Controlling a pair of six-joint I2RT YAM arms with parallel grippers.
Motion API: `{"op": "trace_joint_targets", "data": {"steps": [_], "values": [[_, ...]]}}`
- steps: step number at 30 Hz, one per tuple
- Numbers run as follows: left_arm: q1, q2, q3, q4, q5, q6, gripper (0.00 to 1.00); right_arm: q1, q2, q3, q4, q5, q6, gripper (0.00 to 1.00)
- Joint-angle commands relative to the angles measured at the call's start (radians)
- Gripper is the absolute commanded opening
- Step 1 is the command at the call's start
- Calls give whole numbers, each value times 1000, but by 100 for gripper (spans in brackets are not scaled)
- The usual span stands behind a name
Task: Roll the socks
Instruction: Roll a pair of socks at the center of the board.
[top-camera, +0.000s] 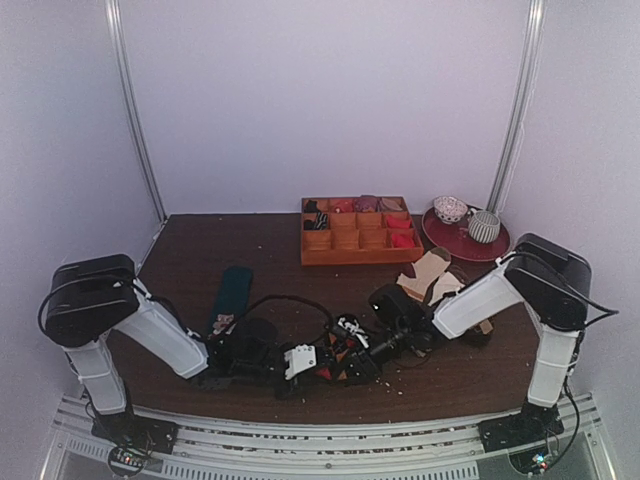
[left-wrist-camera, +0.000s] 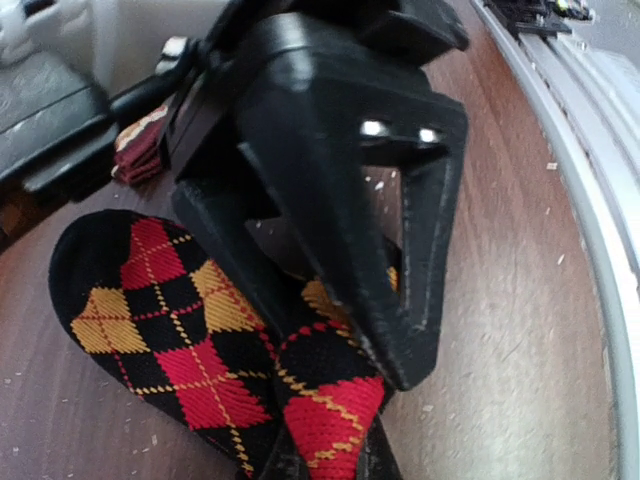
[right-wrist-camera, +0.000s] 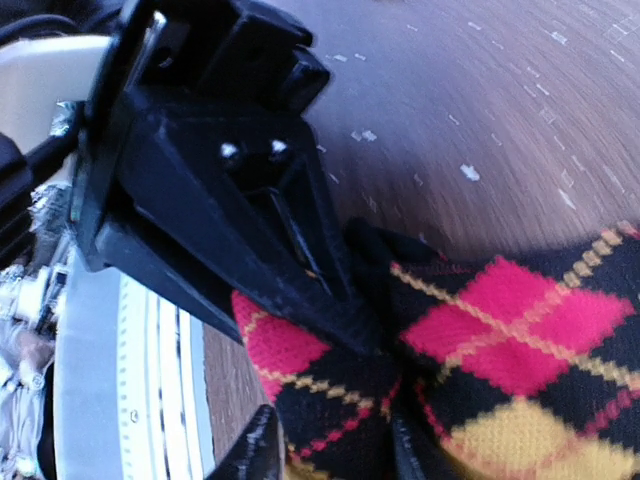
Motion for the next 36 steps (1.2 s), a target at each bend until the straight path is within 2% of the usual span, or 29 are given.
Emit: {"op": "trace_joint_targets", "data": {"steps": [1,6,11,18,27,36], "values": [[-1,8,50,-248,25,-154,0,19,-156,-117,-121,235,34,38],[4,62,169,-531,108,-233,0,32,-472,-335,120,431,16,45],[31,125,234,-663,181,-262,0,143,-587,-417,181,650,-132,49],[63,201,265,-706,236,-259,0,277,-489,-425,291,820,-253,53],[69,214,266,-710,257,-245,0,315,-340,-368,306,924,-332,54],[70,212,258,-702,254,-235,0,321,-250,-336,274,914,-278,38]]}}
